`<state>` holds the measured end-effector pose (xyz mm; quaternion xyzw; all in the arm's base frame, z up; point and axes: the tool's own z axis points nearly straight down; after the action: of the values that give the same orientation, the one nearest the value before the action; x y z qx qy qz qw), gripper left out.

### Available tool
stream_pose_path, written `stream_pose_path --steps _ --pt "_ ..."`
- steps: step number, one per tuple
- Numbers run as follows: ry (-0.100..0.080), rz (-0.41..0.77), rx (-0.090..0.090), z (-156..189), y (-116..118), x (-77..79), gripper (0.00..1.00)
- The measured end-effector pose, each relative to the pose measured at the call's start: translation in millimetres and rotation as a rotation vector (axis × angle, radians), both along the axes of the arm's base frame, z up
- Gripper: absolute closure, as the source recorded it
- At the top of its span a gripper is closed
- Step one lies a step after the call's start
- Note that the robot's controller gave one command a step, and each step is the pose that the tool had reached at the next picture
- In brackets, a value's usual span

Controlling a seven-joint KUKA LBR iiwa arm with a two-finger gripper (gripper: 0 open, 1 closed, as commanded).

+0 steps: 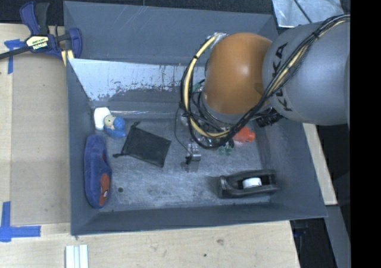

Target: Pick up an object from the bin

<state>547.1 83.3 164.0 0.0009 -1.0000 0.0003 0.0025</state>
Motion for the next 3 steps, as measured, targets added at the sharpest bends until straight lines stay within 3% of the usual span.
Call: stream_pose_path --steps 1,2,3 --pt "-0.006 0.039 0.003 -98.1 77.2 41.6 0.00" --pt "-0.006 -0.145 0.001 -62.8 71.0 20.8 0.00" --pt "-0.005 -0.324 0.000 -61.0 83.7 14.7 0.00"
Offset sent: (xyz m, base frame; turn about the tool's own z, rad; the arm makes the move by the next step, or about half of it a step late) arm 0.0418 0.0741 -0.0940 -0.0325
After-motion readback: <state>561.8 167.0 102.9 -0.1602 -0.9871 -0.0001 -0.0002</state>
